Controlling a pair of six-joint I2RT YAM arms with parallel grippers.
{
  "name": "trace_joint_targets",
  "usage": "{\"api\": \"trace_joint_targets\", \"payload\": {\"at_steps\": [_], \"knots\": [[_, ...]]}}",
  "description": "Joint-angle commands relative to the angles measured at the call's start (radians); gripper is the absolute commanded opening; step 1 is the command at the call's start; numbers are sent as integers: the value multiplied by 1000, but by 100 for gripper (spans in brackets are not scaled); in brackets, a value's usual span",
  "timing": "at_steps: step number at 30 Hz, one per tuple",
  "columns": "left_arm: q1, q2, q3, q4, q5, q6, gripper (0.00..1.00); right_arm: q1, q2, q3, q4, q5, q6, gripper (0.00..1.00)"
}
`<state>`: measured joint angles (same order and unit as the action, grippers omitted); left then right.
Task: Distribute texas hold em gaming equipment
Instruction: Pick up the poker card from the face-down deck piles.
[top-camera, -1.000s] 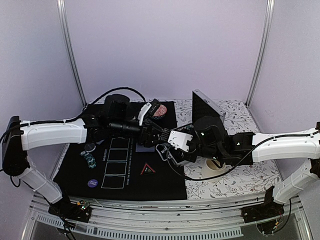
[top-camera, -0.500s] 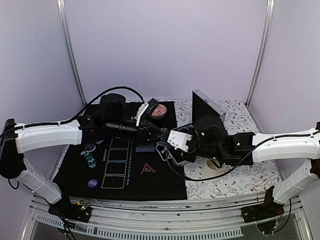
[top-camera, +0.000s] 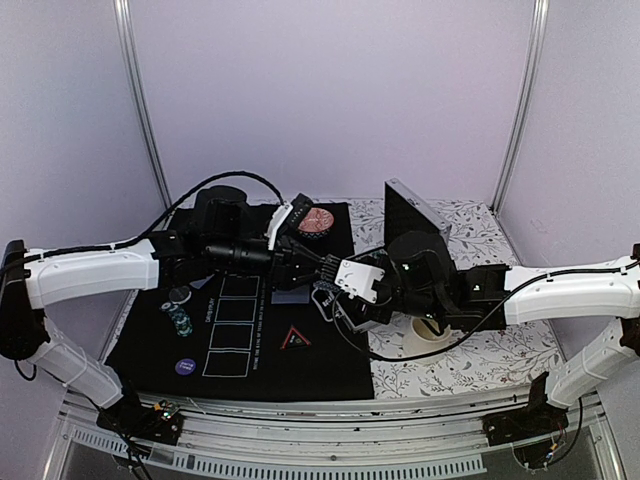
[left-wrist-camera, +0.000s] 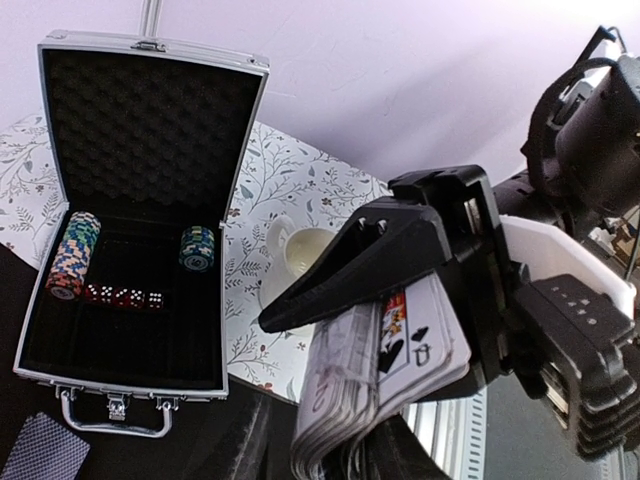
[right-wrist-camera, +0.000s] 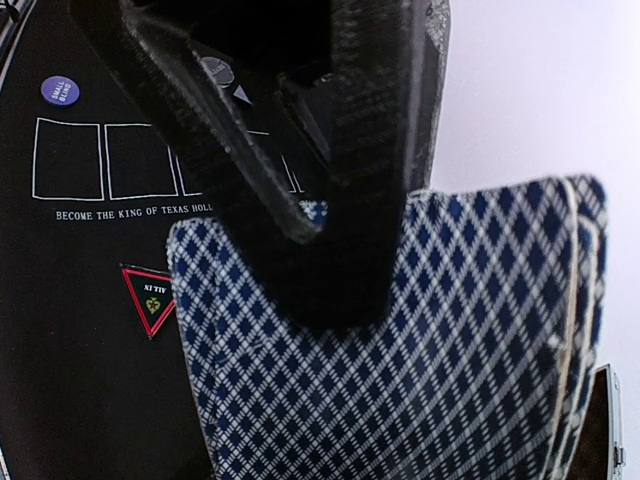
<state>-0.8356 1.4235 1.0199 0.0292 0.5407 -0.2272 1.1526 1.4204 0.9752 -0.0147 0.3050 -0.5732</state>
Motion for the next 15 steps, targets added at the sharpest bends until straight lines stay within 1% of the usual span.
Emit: {"api": "trace_joint_targets", "payload": {"at_steps": [1, 4, 9, 13, 15], "knots": [[11, -23, -6, -29, -30, 23, 32, 4, -8, 11, 19, 9, -5, 44], [13, -28, -6, -45, -46, 27, 25, 4, -9, 9, 19, 12, -6, 44], [14, -40, -6, -61, -59, 32, 21, 4, -8, 9, 20, 13, -7, 45], [15, -47, -9, -66, -61, 35, 21, 3, -9, 10, 21, 13, -7, 45], [15, -50, -9, -71, -63, 36, 26, 4, -8, 10, 20, 14, -8, 44]]}}
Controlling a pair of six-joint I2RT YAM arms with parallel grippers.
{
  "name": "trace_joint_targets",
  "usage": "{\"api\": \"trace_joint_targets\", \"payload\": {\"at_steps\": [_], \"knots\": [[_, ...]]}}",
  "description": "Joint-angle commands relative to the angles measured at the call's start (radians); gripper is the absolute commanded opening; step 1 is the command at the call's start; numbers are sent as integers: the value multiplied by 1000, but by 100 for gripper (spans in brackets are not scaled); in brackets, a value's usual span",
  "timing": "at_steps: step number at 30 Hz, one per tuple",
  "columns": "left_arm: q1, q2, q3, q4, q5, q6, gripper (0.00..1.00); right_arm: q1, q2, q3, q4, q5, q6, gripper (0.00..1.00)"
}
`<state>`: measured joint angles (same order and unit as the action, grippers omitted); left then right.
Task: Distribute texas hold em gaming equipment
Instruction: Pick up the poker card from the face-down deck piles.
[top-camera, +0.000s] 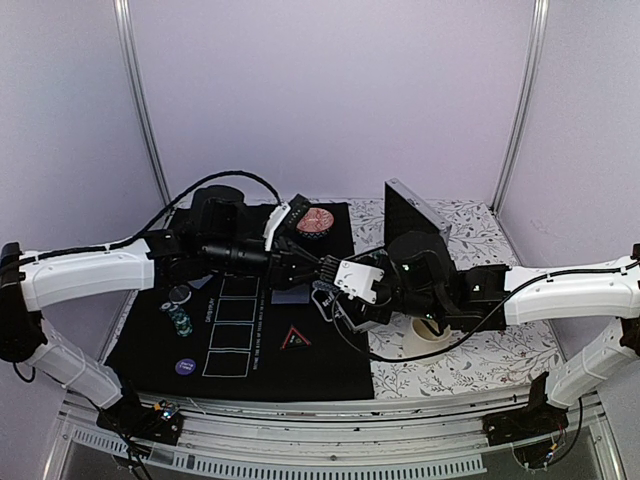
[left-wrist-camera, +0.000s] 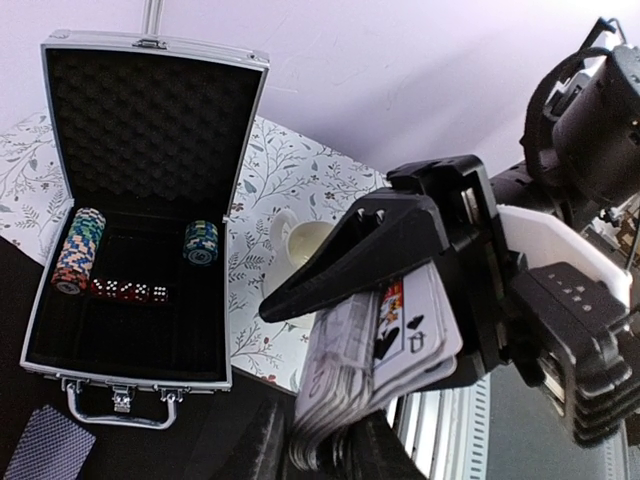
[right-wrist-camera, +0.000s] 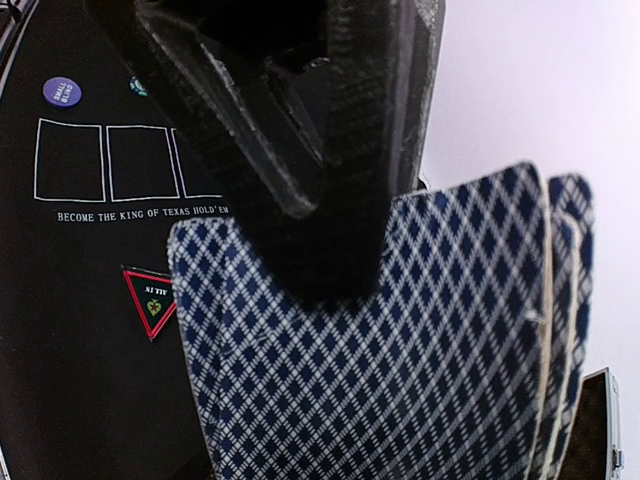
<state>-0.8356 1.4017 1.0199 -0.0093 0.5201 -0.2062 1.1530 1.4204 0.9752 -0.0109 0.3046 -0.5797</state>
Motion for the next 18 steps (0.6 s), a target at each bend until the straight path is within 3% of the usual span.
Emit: {"api": "trace_joint_targets", "payload": {"at_steps": [1, 5, 8, 13, 18], "knots": [[15, -29, -9, -36, -43, 16, 29, 4, -8, 10, 15, 14, -1, 45], [15, -29, -6, -46, -57, 15, 35, 3, -5, 11, 15, 13, 1, 45], [15, -20, 3, -36, -45, 5, 52, 3, -3, 12, 17, 10, 0, 44], [10, 9, 25, 4, 16, -2, 71, 2, 1, 16, 18, 7, 1, 45], [6, 57, 56, 31, 7, -15, 75, 3, 5, 17, 18, 6, 3, 45]]}}
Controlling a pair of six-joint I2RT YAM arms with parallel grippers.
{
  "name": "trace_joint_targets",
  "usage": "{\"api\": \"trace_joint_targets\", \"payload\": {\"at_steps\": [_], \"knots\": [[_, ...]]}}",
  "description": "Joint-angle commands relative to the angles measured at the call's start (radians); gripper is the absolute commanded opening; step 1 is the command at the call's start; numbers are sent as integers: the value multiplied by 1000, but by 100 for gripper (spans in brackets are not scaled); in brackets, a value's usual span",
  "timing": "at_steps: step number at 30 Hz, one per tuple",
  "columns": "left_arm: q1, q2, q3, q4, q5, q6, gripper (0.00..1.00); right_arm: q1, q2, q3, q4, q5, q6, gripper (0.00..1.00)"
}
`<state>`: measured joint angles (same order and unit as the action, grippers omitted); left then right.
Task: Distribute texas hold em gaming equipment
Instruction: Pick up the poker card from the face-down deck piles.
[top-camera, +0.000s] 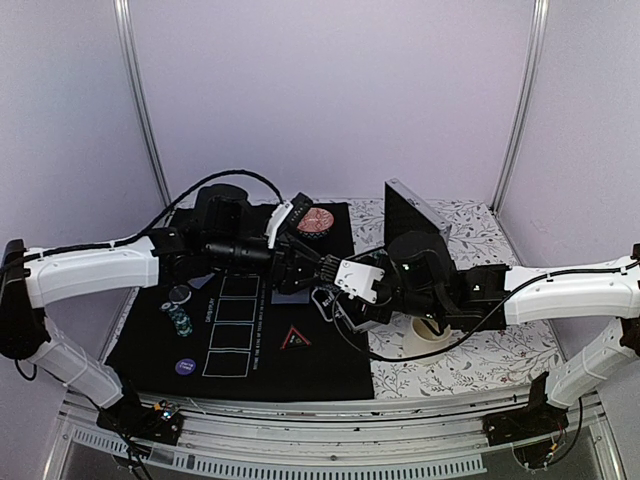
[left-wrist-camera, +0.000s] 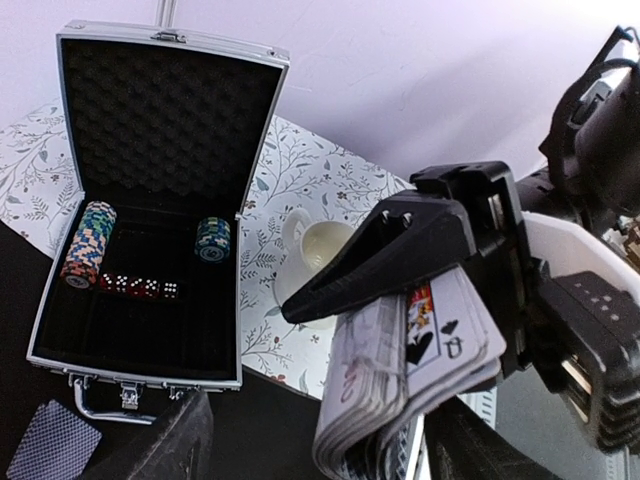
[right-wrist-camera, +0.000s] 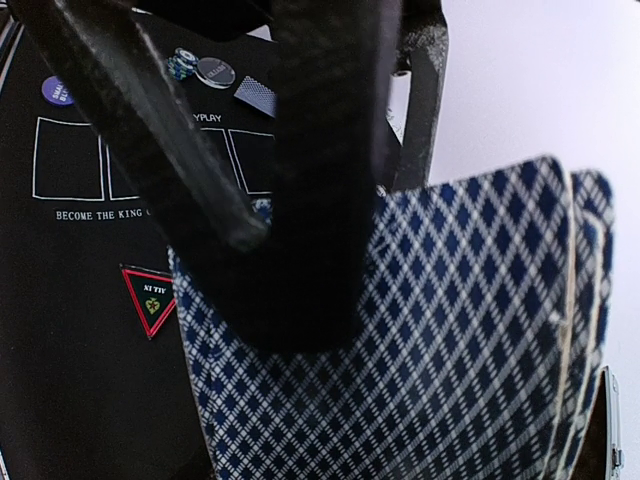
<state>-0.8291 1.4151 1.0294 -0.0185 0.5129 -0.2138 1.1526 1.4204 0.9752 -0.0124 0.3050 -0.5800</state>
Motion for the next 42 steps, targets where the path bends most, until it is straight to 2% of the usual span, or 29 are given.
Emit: {"api": "trace_joint_targets", "payload": {"at_steps": [1, 5, 10, 15, 29, 32, 34, 36, 42], "knots": [[-3, 54, 55, 40, 9, -10, 74, 4, 5, 17, 19, 5, 3, 45], [-14, 89, 87, 19, -34, -9, 69, 3, 4, 15, 20, 5, 5, 45], [-21, 89, 109, -28, -90, 10, 55, 3, 2, 13, 19, 8, 5, 45], [-19, 54, 90, -58, -162, 23, 46, 4, -3, 9, 19, 7, 6, 45], [-18, 19, 70, -76, -166, 38, 19, 3, -5, 10, 18, 8, 8, 45], [-17, 16, 70, -75, -153, 37, 19, 3, -4, 9, 20, 7, 8, 45], [-17, 22, 68, -56, -100, 32, 29, 3, -2, 10, 20, 3, 8, 45], [-18, 36, 68, -30, -46, 15, 33, 4, 1, 11, 26, -1, 9, 45], [-18, 51, 77, -39, 0, 16, 19, 3, -2, 14, 29, 4, 6, 45]]}}
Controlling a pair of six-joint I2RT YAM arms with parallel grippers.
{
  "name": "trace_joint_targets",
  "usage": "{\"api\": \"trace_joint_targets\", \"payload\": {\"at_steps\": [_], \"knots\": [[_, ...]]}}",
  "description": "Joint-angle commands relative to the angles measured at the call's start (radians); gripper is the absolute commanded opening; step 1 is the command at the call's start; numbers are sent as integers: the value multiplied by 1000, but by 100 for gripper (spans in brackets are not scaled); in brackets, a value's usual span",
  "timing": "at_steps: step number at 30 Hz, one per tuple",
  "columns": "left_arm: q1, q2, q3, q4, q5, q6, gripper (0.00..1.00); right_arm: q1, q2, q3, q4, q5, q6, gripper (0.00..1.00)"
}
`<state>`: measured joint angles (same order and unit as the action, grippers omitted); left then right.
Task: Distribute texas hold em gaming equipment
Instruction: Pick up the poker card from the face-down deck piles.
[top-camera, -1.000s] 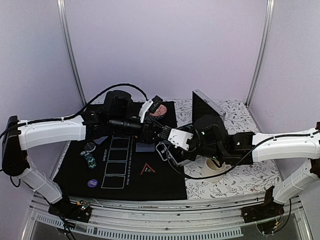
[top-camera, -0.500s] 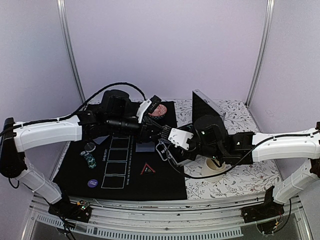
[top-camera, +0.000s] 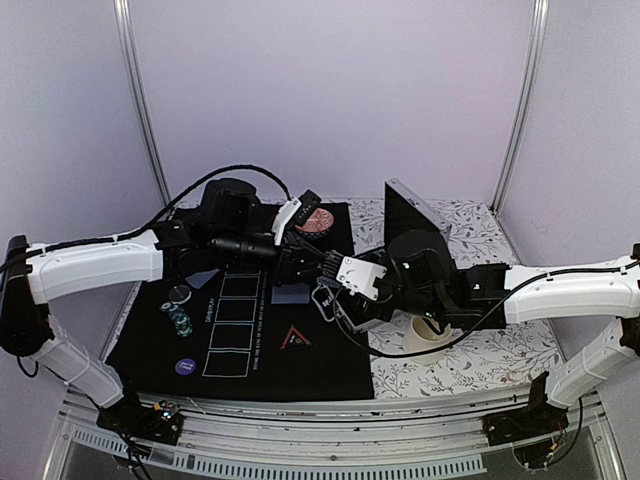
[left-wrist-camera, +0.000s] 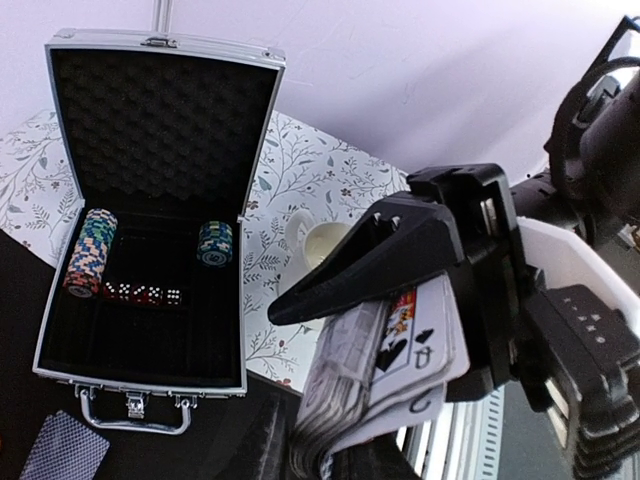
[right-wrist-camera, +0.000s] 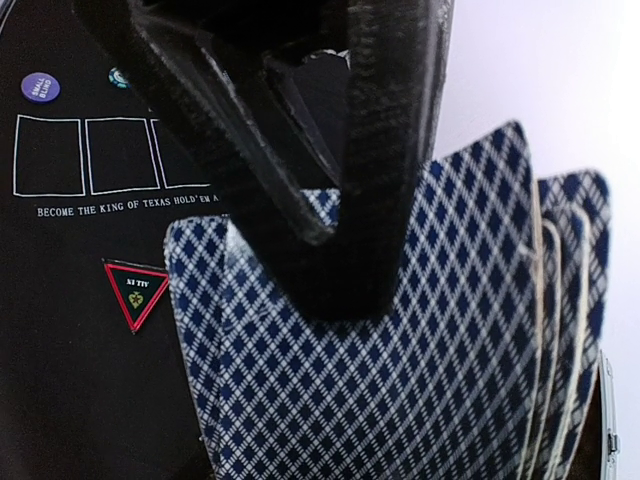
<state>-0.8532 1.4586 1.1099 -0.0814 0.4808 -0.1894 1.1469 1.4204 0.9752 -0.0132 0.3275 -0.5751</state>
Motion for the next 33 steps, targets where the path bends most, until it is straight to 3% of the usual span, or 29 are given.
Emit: {"api": "trace_joint_targets", "payload": {"at_steps": [1, 7, 15, 22, 28, 33], "knots": [[6, 2, -6, 21, 33, -6, 19, 8, -6, 11, 29, -16, -1, 45], [6, -27, -15, -33, -49, 14, 18, 10, -17, 0, 25, -10, 0, 45], [6, -39, -10, -66, -88, 21, 26, 9, -17, 6, 24, -9, -3, 45], [6, -55, -16, -50, -71, 19, 40, 9, -11, 8, 24, -13, -3, 45], [6, -63, -17, -18, -6, 10, 60, 9, -11, 9, 25, -13, -8, 45], [16, -97, -26, -20, -13, 10, 67, 8, -11, 6, 24, -13, -8, 45]]}}
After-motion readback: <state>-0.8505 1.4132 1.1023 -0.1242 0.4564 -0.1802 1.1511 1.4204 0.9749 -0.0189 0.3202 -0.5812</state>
